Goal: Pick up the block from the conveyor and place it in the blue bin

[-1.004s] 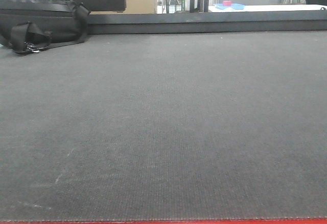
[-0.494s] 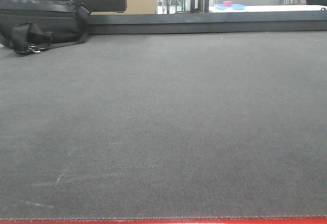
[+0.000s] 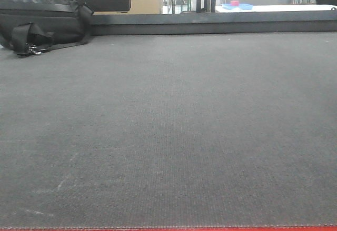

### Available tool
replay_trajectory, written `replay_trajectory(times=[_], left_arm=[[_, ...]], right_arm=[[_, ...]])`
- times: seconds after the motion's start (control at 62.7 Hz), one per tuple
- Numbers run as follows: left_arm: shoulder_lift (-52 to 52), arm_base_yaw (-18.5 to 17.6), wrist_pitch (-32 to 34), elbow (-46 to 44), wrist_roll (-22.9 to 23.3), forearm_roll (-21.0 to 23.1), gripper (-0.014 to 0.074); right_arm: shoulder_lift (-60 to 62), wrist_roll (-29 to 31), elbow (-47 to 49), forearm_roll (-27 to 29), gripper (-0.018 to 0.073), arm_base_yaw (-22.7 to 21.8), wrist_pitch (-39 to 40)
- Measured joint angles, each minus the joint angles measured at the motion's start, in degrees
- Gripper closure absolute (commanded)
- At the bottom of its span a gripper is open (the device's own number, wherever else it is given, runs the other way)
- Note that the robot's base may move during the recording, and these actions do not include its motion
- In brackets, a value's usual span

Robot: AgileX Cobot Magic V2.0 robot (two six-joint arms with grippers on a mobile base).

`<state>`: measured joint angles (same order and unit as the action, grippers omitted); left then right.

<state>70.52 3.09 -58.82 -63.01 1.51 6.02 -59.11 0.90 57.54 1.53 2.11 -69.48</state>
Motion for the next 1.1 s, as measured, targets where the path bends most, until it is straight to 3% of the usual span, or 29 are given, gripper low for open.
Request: replay_trajectory(times=[0.191, 0.271, 0.335, 0.446, 0.51, 0.558, 0.733, 0.845, 1.052, 1.1], left_arm=[[4.6, 0.0, -0.3, 0.0, 0.0, 0.3, 0.0707], [5.2, 0.0, -0.4, 0.0, 0.0, 0.4, 0.0707], [5.3, 0.0, -0.4, 0.0, 0.0, 0.4, 0.0707], [5.3, 0.0, -0.4, -0.1, 0.0, 0.4, 0.0707], [5.3, 0.0, -0.4, -0.1, 0.0, 0.4, 0.0707], [5.3, 0.0, -0.4, -0.1, 0.0, 0.4, 0.0707], [5.3, 0.0, -0.4, -0.1, 0.0, 0.4, 0.0707], [5.3, 0.0, -0.4, -0.1, 0.0, 0.4, 0.0707], [5.3, 0.0, -0.5, -0.1, 0.0, 0.4, 0.0707], [5.3, 0.0, -0.9, -0.1, 0.0, 0.4, 0.0707]], right_arm=[[-7.1, 0.0, 0.0, 0.0, 0.0718, 0.0, 2.8], [-10.0, 0.0, 0.0, 0.0, 0.0665, 0.0, 4.0], [-12.4, 0.0, 0.0, 0.0, 0.0557, 0.0, 4.5], [-16.7, 0.0, 0.0, 0.0, 0.0260, 0.0, 6.9], [-18.9, 0.0, 0.0, 0.0, 0.0165, 0.0, 8.1], [-20.6, 0.0, 0.1, 0.0, 0.0143, 0.0, 8.4], [-26.4, -0.3, -0.4, 0.0, 0.0234, 0.0, 10.2], [-29.7, -0.9, -1.5, 0.0, 0.0365, 0.0, 12.5], [-30.9, -2.0, -1.8, 0.0, 0.0711, 0.0, 15.1], [-30.9, -2.1, -1.8, 0.0, 0.0722, 0.0, 15.1]])
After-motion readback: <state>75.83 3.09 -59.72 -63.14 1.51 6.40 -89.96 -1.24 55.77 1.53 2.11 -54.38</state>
